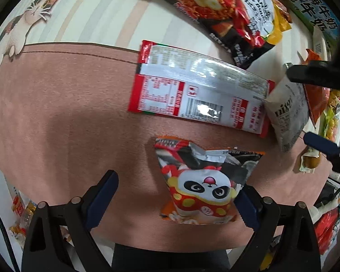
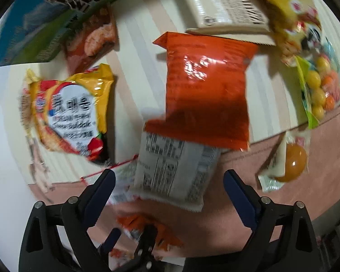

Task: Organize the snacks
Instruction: 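Grasp the panda snack bag with left tool while right tool grasps white printed bag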

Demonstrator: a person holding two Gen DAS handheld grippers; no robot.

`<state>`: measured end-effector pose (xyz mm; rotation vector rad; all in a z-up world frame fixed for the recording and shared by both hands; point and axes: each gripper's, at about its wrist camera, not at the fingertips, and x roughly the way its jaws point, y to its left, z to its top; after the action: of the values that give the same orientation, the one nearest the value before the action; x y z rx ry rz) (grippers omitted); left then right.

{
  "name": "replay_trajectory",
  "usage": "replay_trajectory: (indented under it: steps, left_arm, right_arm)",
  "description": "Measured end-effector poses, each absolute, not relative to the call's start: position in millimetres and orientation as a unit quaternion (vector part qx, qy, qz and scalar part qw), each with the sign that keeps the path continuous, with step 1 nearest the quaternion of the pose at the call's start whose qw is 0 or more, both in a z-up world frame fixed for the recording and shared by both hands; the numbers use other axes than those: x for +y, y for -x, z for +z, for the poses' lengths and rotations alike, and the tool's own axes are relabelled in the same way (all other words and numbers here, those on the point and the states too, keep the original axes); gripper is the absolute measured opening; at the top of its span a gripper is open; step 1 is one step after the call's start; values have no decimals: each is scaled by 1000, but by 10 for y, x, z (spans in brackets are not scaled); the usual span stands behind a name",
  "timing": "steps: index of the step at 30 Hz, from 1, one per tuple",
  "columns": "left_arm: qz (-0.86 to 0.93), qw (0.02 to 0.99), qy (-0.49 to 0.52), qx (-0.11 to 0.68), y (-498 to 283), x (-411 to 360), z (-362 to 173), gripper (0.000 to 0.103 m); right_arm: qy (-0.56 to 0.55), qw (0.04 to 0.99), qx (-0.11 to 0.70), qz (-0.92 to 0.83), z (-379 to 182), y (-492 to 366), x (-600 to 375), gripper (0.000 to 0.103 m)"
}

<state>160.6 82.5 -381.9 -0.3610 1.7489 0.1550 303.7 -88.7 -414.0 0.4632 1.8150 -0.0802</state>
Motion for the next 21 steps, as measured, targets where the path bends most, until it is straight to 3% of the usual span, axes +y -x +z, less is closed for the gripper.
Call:
replay_trajectory:
  steps: [6, 19, 20, 21]
  left_arm:
    - [65, 623, 150, 765, -1563, 931, -3832, 96]
    - [43, 610, 168, 773, -1473, 648, -3997, 96]
    - [42, 610, 170, 773, -1476, 635, -4010, 93]
    - [44, 611, 169, 772, -1477, 619, -4021, 77]
  right_arm:
    - [-166, 576, 799, -50, -4289, -3036, -837, 78]
    - [-103, 593, 798, -16, -4205, -2812, -1101, 76]
    - [-110, 590, 800, -17, -4233, -2827, -1122, 76]
    - [-114, 588, 801, -19, -4231, -2824, -1178, 77]
